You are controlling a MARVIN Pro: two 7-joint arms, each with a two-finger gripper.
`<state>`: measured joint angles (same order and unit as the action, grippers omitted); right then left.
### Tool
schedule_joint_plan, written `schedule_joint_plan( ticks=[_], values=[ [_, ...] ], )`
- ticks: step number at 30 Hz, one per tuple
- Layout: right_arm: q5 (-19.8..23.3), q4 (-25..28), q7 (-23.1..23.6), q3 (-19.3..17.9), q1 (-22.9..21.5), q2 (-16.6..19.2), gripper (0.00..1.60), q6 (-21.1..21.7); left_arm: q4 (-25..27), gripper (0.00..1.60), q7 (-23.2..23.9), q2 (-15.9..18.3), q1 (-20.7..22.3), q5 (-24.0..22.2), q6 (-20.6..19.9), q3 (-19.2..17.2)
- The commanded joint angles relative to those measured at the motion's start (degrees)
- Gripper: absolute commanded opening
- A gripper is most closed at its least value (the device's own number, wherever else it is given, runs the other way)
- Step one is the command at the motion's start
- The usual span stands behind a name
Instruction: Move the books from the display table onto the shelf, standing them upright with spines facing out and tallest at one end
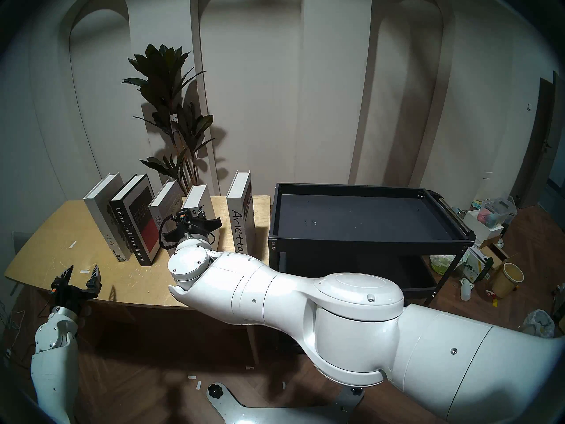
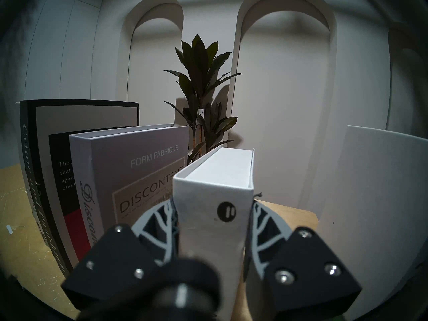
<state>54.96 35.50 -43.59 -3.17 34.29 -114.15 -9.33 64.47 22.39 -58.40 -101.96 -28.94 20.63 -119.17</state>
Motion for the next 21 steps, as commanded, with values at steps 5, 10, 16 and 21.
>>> schedule_joint_plan(
  ticks=[5,10,16,21],
  values=[
    [-0.94,1.58,-1.44,-0.8,-4.19,-0.85,0.0,-0.59,0.75,1.6,0.11,0.66,0.52,0.05,0.25,-0.2],
    [-1.5,2.3,-2.58,-1.25,-6.27,-0.85,0.0,-0.74,0.77,1.6,0.11,0.67,0.52,0.06,0.26,-0.2],
    [-1.97,2.97,-3.86,-1.83,-7.96,-0.85,0.0,-1.16,0.79,1.6,0.12,0.68,0.52,0.06,0.26,-0.2],
    [-2.5,3.82,-5.43,-2.43,-9.67,-0.85,0.0,-1.8,0.82,1.6,0.13,0.69,0.51,0.07,0.27,-0.2]
  ],
)
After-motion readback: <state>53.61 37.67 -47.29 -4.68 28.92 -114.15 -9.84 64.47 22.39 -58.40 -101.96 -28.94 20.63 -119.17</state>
